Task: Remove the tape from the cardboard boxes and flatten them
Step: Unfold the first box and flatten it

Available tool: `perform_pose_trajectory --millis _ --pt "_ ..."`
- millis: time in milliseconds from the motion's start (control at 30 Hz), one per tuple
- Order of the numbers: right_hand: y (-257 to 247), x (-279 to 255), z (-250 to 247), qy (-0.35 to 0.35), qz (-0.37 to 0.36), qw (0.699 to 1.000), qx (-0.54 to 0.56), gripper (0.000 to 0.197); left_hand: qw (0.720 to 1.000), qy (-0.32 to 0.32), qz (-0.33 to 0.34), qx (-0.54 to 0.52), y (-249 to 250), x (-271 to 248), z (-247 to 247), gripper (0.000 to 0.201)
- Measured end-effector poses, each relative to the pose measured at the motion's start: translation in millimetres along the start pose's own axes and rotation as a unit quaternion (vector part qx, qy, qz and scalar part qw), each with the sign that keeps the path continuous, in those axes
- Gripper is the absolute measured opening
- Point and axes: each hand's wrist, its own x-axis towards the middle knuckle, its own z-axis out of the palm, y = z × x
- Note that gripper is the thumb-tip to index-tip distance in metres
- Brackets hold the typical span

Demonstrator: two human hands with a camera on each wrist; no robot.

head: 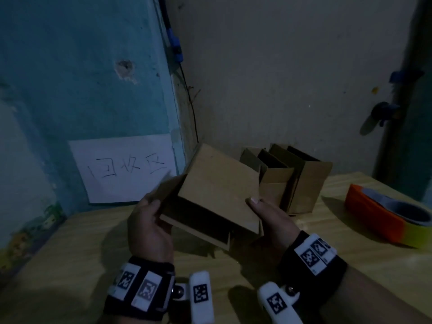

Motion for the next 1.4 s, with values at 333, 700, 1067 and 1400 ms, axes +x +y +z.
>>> perform_pose_trajectory --millis 333,700,1067,1400 --pt "-4 0 -2 -0.020 -0.001 1.000 -0.020 0.091 0.984 -0.026 -0.131 0.122 18 17 -11 0.053" --pt "-7 -7 8 -0.016 0.034 0.994 -0.105 0.088 0.930 -0.167 -0.277 0.174 19 8 -27 0.068" --pt "0 4 -5 0.021 0.009 0.974 -0.224 0.124 0.942 -0.086 -0.311 0.092 21 9 -29 0.042" --pt "7 13 -9 0.048 0.012 0.973 -0.227 0.109 0.945 -0.069 -0.296 0.117 20 15 -34 0.054"
